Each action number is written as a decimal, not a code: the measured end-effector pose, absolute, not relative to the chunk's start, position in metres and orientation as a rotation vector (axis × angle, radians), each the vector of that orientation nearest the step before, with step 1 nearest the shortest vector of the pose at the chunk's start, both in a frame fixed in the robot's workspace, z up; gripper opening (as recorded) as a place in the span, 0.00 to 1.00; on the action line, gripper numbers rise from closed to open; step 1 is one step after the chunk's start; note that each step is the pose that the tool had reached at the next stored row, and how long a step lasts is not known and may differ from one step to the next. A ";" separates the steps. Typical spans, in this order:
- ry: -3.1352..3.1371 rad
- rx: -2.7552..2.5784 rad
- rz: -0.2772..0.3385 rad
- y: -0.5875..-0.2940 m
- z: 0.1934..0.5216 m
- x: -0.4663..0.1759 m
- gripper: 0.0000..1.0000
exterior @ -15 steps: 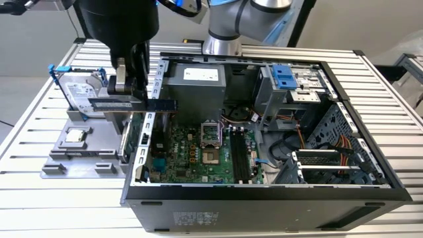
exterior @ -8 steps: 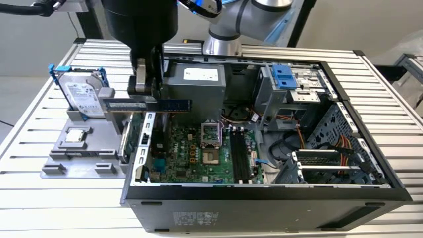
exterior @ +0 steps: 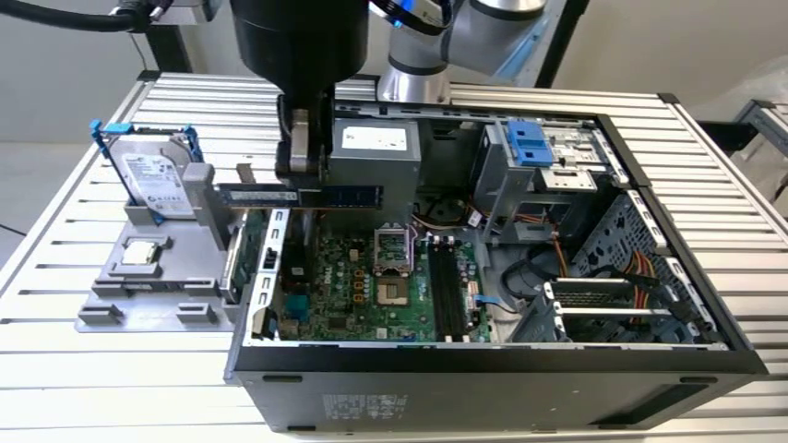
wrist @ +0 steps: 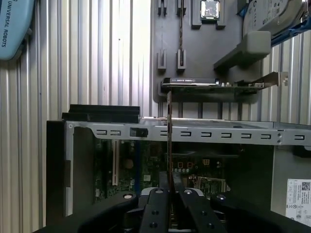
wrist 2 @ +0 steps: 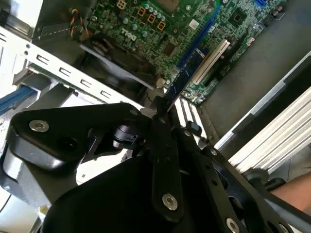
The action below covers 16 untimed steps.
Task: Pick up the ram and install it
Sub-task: 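Pick up the ram and move it above insertion slot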
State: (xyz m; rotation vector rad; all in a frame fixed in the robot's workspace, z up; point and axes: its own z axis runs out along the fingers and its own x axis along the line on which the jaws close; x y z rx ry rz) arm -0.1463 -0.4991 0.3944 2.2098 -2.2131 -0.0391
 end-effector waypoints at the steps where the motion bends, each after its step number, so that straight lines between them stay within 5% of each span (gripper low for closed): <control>1: -2.213 2.210 -0.039 -0.499 0.394 -0.144 0.00; 16: -2.232 2.192 -0.039 -0.496 0.394 -0.112 0.00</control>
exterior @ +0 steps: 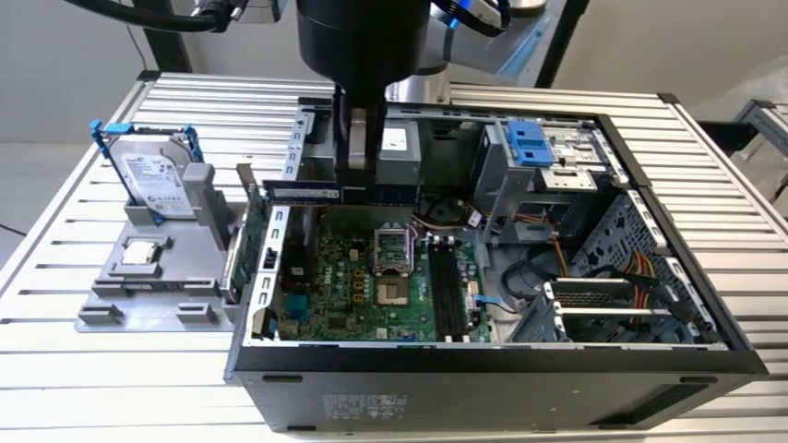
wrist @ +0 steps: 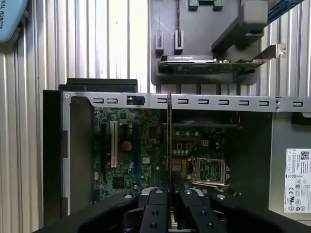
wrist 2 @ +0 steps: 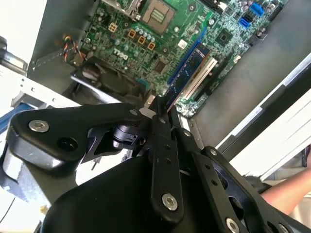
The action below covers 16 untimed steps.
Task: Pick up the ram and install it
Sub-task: 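Pick up the ram and move it above insertion slot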
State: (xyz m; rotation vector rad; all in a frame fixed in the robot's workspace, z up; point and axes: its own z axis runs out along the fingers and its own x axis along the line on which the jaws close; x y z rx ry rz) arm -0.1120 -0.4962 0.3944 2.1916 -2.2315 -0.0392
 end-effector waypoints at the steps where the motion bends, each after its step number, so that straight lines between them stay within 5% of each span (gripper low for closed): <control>1: -2.234 2.189 -0.039 -0.496 0.394 -0.110 0.00; 16: -2.250 2.173 -0.039 -0.490 0.394 -0.077 0.00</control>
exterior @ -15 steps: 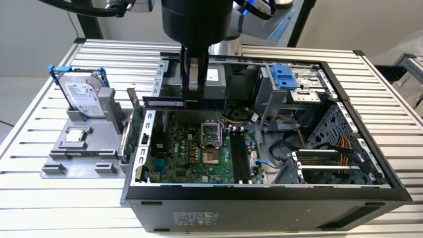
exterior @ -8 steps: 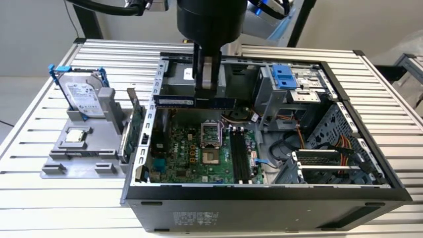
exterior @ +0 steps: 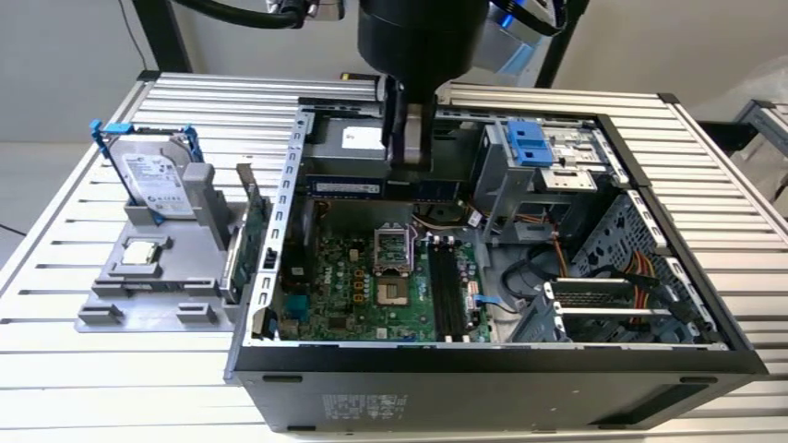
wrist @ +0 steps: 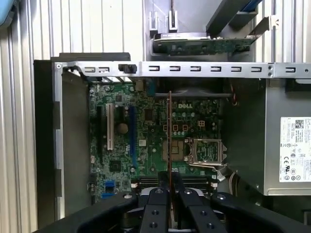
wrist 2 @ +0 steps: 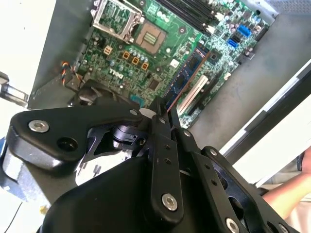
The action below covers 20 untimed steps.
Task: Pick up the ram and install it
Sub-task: 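Pick up the ram and move it above insertion slot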
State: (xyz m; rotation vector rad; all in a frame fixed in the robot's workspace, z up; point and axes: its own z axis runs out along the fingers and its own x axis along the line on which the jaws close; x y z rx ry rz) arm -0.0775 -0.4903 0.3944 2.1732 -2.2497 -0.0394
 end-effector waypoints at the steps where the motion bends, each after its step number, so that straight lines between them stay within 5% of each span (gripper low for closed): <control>1: -2.250 2.173 -0.039 -0.490 0.394 -0.076 0.00; 20: -2.324 2.095 -0.040 -0.480 0.394 -0.055 0.00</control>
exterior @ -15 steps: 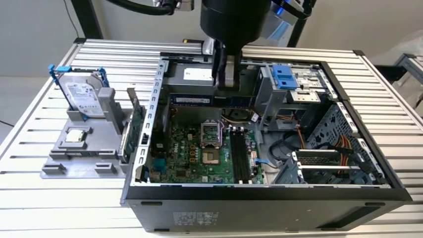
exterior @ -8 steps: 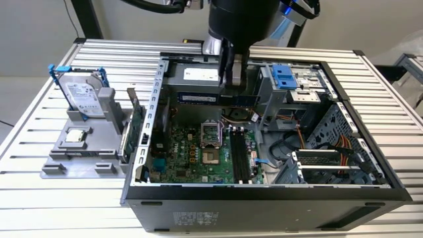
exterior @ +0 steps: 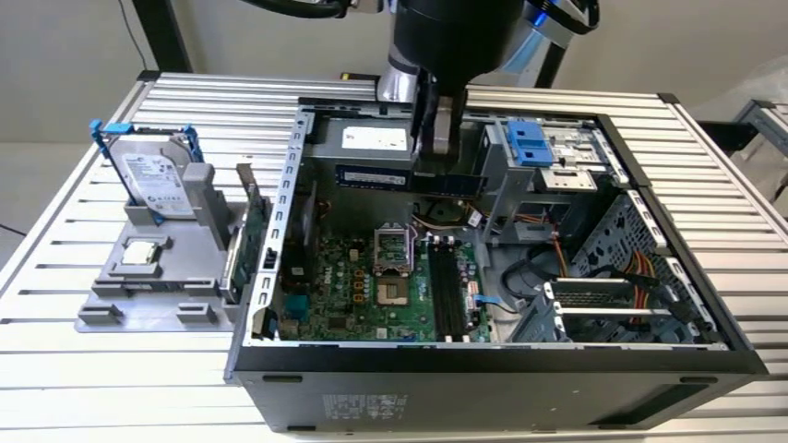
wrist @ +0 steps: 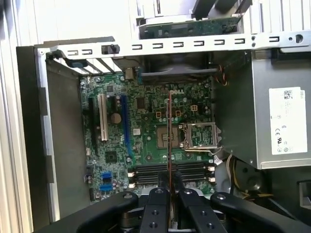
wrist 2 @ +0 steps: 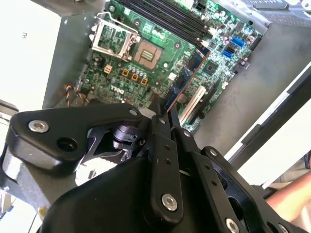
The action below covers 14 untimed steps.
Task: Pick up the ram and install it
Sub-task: 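Pick up the ram and move it above insertion slot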
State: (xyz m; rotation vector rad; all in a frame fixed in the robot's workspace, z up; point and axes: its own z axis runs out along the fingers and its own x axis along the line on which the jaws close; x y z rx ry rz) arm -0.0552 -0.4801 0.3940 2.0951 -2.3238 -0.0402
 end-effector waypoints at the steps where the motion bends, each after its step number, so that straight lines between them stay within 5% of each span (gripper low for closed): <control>1: -2.324 2.095 -0.040 -0.479 0.394 -0.055 0.00; 14: -2.315 2.105 -0.040 -0.474 0.394 -0.039 0.00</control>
